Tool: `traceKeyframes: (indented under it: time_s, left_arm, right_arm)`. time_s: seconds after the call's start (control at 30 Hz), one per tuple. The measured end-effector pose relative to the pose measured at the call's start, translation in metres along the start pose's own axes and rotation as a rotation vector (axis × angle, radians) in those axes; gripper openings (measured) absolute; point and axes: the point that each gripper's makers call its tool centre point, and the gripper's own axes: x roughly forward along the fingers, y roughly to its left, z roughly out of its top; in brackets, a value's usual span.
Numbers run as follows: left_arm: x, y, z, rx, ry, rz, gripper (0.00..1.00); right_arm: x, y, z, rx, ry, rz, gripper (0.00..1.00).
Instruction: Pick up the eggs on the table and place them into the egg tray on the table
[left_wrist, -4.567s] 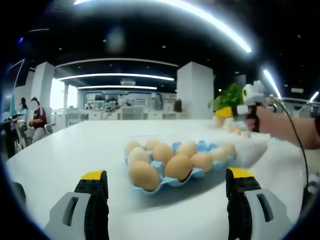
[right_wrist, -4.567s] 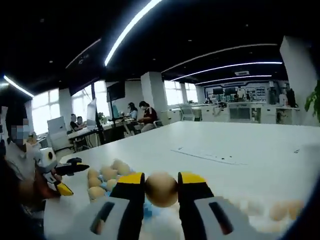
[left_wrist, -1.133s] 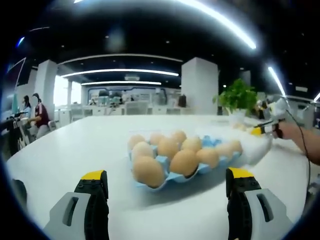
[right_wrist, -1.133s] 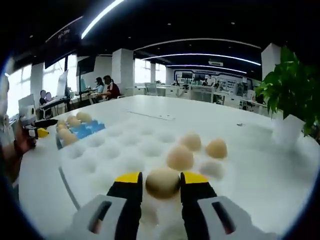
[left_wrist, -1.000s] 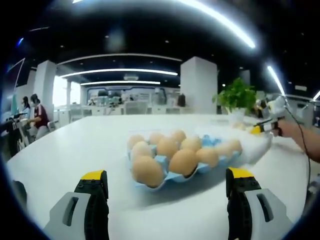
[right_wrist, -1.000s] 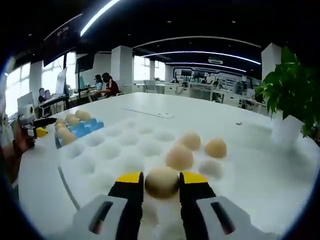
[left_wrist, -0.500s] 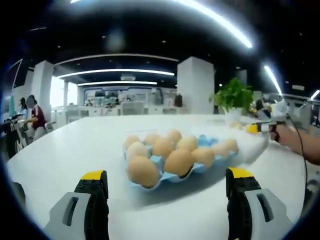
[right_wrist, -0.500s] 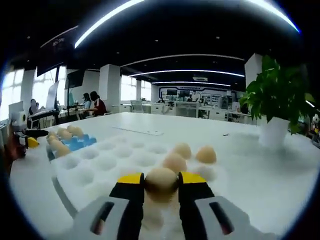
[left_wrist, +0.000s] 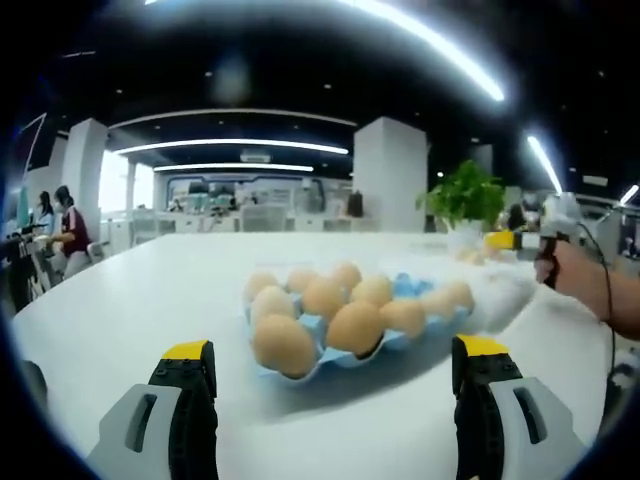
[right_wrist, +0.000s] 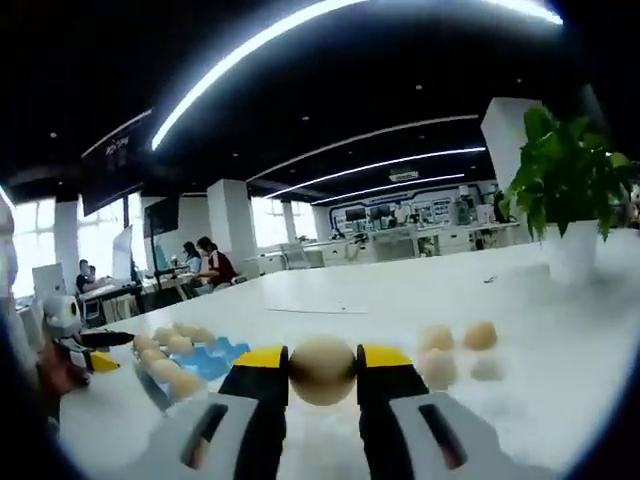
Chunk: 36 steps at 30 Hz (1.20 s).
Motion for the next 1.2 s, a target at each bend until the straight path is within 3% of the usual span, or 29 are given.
traceKeyframes:
  time_s: [0.2,0.43,0.57,0.73,0.8,0.97,1.1,1.2]
  left_arm:
    - [0.002,0.001,-0.001,0.001,0.005,0.004,1.00]
    - [0.002,0.003,-0.001,-0.001,0.005,0.003,1.00]
    - [0.001,0.002,-0.002,0.000,0.007,0.002,1.00]
    - [0.001,0.002,-0.001,0.000,0.005,-0.001,1.00]
    - [0.000,0.000,-0.001,0.004,0.001,-0.005,1.00]
    - [0.002,0.002,-0.001,0.000,0.004,-0.005,1.00]
    - [0.000,0.001,-0.002,0.000,0.005,-0.002,1.00]
    - [0.000,0.001,-0.002,0.000,0.006,0.002,1.00]
  right_arm:
    - [0.041,0.068,-0.001,0.038,0.033,0.177,0.28]
    - [0.081,0.138,-0.024,-0.047,0.119,0.329,0.28]
    - [0.096,0.163,-0.036,-0.080,0.155,0.371,0.28]
    - [0.101,0.176,-0.043,-0.108,0.147,0.385,0.28]
    - [0.098,0.175,-0.044,-0.174,0.135,0.382,0.28]
    - [0.095,0.165,-0.051,-0.228,0.177,0.350,0.28]
    - [0.097,0.165,-0.067,-0.127,0.283,0.370,0.28]
    - [0.110,0.156,-0.074,-0.125,0.322,0.351,0.28]
